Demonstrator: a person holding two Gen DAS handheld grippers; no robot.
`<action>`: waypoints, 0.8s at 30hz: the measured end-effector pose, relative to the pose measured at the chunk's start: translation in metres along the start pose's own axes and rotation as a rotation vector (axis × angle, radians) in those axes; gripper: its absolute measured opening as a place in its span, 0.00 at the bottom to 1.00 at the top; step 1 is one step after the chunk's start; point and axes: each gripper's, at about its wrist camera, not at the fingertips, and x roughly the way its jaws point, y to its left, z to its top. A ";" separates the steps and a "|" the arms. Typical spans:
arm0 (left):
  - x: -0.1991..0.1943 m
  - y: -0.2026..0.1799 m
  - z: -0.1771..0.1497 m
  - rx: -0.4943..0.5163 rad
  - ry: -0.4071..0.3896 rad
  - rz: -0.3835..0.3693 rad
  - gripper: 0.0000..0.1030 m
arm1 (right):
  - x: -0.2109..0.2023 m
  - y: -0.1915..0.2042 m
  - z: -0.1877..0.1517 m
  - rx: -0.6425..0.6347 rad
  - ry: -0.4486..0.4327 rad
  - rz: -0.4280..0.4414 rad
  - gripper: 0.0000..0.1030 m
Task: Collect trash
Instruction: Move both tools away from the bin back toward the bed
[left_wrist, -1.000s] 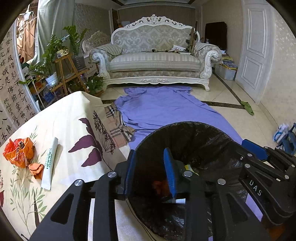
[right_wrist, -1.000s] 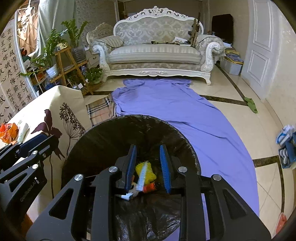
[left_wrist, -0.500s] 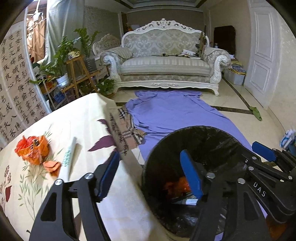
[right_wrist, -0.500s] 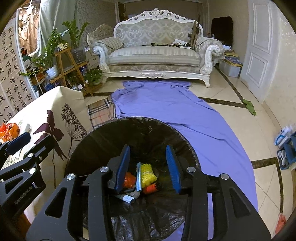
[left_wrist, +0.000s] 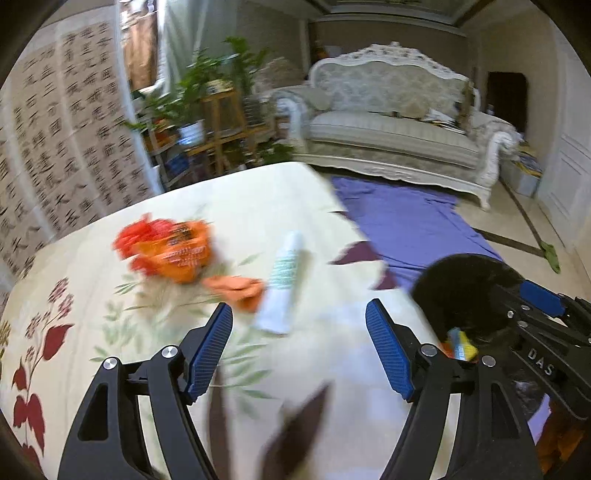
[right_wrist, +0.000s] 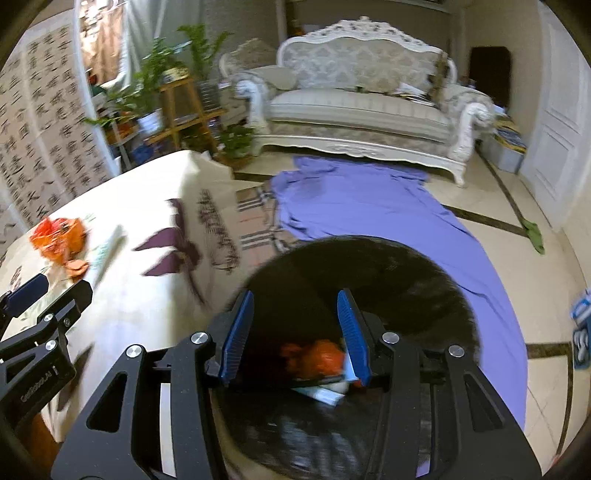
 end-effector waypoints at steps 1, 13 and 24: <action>0.002 0.007 0.000 -0.009 0.003 0.010 0.71 | 0.001 0.009 0.001 -0.017 0.000 0.014 0.45; 0.031 0.049 0.012 -0.102 0.053 0.040 0.71 | 0.011 0.057 0.014 -0.096 0.014 0.071 0.45; 0.066 0.051 0.022 -0.096 0.155 0.042 0.71 | 0.025 0.071 0.025 -0.112 0.022 0.110 0.46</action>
